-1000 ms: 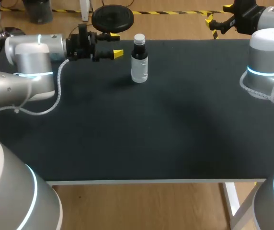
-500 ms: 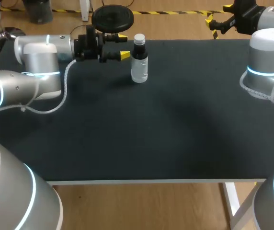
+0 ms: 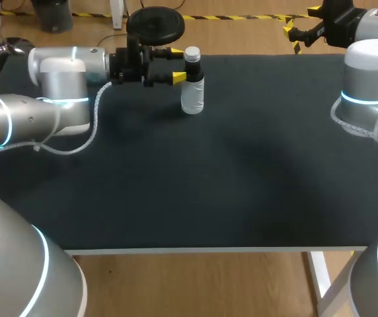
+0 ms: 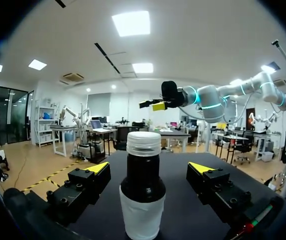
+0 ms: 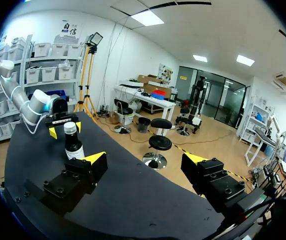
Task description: Unscrew the bottle cap
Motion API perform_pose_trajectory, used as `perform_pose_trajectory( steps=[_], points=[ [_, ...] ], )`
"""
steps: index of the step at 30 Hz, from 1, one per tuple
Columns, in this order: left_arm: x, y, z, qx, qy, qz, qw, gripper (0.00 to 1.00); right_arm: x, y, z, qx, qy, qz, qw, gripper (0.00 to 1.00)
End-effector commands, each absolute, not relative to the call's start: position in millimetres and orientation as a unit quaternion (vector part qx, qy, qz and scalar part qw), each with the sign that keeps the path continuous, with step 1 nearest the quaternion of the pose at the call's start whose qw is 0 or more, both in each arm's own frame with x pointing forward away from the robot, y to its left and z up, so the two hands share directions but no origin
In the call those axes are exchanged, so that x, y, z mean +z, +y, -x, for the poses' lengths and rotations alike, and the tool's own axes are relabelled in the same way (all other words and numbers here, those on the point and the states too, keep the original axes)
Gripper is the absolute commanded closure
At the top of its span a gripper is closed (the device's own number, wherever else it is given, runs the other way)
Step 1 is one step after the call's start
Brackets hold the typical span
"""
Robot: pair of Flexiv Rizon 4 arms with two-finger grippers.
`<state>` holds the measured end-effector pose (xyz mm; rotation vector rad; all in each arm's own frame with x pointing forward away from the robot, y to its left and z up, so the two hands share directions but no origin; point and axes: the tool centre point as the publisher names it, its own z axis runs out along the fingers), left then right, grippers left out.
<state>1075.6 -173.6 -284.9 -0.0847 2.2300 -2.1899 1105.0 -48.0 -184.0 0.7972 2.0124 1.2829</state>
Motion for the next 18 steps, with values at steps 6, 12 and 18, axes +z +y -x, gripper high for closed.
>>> perform_pose_trajectory(
  steps=[6,12,18],
  points=[
    [-289.2,-186.1,-1080.1,-0.7,0.714,0.016,-0.003,0.0,-184.1,-49.1,-1104.6,0.486,0.761,-0.301,0.307,0.0],
    [-289.2,-191.1,-1081.3,-0.703,0.711,0.015,-0.008,0.0,-184.1,-49.1,-1104.6,0.486,0.761,-0.301,0.307,0.0],
    [-289.5,-195.2,-1082.4,-0.704,0.71,0.014,-0.012,0.0,-184.1,-49.1,-1104.6,0.486,0.761,-0.301,0.307,0.0]
  ],
)
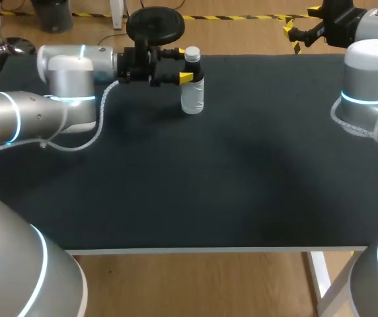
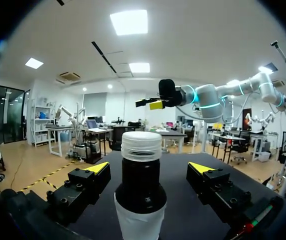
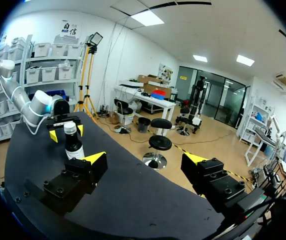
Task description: Unscrew the bottle cap
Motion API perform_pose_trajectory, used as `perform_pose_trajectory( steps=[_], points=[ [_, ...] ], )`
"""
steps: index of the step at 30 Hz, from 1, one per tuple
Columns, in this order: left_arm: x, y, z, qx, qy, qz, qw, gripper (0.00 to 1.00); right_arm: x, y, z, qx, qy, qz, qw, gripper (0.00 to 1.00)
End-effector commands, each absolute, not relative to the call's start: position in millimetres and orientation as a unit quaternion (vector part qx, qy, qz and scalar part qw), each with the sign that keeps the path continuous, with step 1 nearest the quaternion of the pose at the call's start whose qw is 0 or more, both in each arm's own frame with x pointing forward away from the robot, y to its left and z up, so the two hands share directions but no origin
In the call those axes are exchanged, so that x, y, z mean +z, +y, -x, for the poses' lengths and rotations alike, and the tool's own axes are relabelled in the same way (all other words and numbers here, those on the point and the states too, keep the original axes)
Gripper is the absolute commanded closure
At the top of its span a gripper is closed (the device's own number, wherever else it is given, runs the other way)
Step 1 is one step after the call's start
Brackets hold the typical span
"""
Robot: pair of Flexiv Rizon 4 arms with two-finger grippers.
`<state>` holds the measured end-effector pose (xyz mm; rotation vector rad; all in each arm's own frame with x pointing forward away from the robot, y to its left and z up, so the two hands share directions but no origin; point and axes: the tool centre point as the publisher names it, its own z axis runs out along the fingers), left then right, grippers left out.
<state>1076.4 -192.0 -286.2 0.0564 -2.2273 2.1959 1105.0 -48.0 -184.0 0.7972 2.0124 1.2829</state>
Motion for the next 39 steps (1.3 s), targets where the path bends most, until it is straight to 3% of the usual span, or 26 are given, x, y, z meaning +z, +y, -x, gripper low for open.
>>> perform_pose_trajectory(
  steps=[1,13,20,25,27,31,33,37,39],
  points=[
    [-289.5,-195.8,-1082.4,0.704,-0.71,-0.013,0.013,0.0,-184.1,-49.1,-1104.6,0.486,0.761,-0.301,0.307,0.0],
    [-288.4,-201.5,-1081.3,0.703,-0.711,-0.008,0.015,0.0,-184.1,-49.1,-1104.6,0.486,0.761,-0.301,0.307,0.0],
    [-287.1,-203.0,-1081.0,0.703,-0.711,-0.004,0.015,0.12,-184.1,-49.1,-1104.6,0.486,0.761,-0.301,0.307,0.0],
    [-286.9,-203.3,-1081.0,0.702,-0.712,-0.005,0.016,0.41,-184.1,-49.1,-1104.6,0.486,0.761,-0.301,0.307,0.0],
    [-286.9,-203.5,-1080.9,0.702,-0.712,-0.005,0.016,0.44,-184.1,-49.1,-1104.6,0.486,0.761,-0.301,0.307,0.0],
    [-286.8,-203.8,-1081.0,0.703,-0.711,-0.007,0.016,0.59,-184.1,-49.1,-1104.6,0.486,0.761,-0.301,0.307,0.0],
    [-286.7,-203.9,-1081.0,0.704,-0.71,-0.008,0.015,0.77,-184.1,-49.1,-1104.6,0.486,0.761,-0.301,0.307,0.0],
    [-284.7,-203.4,-1081.3,0.705,-0.709,-0.009,0.013,1.0,-184.1,-49.1,-1104.6,0.486,0.761,-0.301,0.307,0.0],
    [-283.6,-202.6,-1081.8,0.706,-0.708,-0.009,0.011,1.0,-184.1,-49.1,-1104.6,0.486,0.761,-0.301,0.307,0.0]
  ],
)
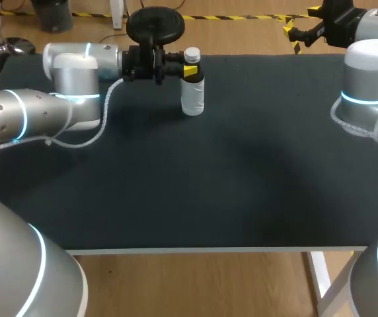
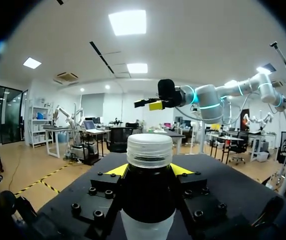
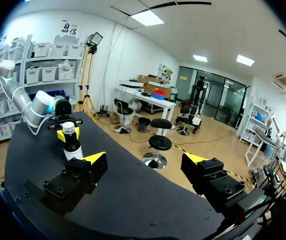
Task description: Unscrew the bottle cap
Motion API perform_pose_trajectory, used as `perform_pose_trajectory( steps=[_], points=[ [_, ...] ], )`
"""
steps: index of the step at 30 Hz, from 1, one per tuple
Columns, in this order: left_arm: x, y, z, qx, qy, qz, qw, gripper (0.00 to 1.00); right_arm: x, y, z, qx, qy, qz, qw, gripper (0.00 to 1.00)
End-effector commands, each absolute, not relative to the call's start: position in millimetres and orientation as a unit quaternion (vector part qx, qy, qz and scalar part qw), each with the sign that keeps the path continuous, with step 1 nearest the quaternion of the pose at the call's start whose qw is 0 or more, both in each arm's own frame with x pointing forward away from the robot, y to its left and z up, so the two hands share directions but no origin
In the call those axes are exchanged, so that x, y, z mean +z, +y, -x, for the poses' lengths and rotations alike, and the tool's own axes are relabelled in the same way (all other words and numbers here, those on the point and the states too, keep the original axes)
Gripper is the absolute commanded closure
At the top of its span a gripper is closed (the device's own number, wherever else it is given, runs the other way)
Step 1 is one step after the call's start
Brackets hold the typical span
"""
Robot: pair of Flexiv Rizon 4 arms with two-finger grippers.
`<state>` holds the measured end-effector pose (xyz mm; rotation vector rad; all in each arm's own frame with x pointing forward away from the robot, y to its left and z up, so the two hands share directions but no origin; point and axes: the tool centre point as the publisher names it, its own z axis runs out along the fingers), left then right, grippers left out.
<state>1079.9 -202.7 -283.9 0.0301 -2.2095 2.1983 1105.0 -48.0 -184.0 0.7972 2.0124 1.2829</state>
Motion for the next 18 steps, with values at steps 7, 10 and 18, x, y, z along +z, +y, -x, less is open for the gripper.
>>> perform_pose_trajectory(
  steps=[7,10,18],
  points=[
    [-282.3,-200.1,-1082.5,0.703,-0.711,-0.01,-0.001,1.0,-184.1,-49.1,-1104.6,0.486,0.761,-0.301,0.307,0.0],
    [-282.3,-199.5,-1082.2,0.703,-0.711,-0.011,-0.001,1.0,-184.1,-49.1,-1104.6,0.486,0.761,-0.301,0.307,0.0],
    [-282.7,-199.1,-1081.0,0.7,-0.713,-0.02,-0.014,1.0,-184.1,-49.1,-1104.6,0.486,0.761,-0.301,0.307,0.0]
  ],
)
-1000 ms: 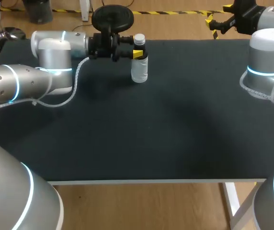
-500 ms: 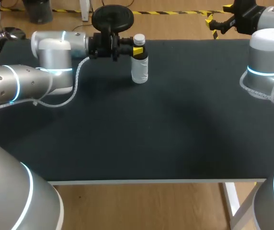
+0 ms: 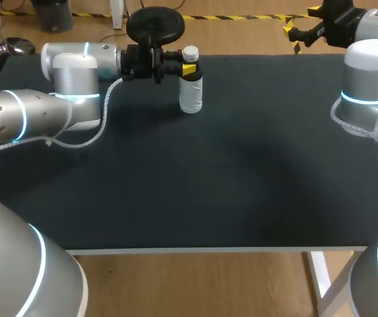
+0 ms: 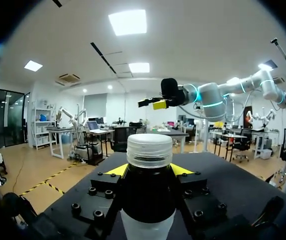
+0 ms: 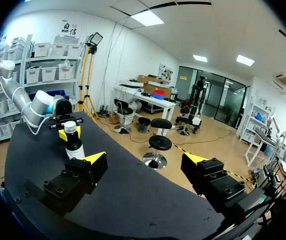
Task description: Unscrew the bottle cap
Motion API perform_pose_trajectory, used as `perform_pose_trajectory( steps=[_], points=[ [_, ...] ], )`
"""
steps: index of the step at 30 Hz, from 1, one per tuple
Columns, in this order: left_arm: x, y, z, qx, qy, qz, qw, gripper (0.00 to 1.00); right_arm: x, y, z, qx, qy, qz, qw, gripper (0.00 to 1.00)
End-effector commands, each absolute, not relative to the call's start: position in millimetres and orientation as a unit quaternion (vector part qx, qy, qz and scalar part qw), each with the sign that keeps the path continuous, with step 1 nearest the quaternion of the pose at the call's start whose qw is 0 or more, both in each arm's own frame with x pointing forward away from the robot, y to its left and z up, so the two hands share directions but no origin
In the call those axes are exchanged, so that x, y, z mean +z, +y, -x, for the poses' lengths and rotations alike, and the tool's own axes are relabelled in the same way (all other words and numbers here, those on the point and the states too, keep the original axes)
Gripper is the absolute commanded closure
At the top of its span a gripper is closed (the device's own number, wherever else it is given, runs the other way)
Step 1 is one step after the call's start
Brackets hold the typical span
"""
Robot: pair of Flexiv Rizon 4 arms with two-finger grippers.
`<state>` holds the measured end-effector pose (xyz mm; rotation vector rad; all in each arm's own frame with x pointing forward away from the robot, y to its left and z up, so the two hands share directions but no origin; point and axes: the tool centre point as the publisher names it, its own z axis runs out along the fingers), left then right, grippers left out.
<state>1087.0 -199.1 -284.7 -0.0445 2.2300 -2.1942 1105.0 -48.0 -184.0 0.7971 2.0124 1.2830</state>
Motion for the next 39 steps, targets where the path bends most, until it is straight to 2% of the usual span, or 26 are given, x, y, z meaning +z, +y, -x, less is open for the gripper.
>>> perform_pose_trajectory(
  steps=[1,39],
  points=[
    [-282.8,-199.0,-1080.9,-0.701,0.713,0.02,0.014,1.0,-184.1,-49.1,-1104.6,0.486,0.761,-0.301,0.307,0.0],
    [-282.6,-198.1,-1080.8,-0.7,0.714,0.026,0.018,1.0,-184.1,-49.1,-1104.6,0.486,0.761,-0.301,0.307,0.0]
  ],
)
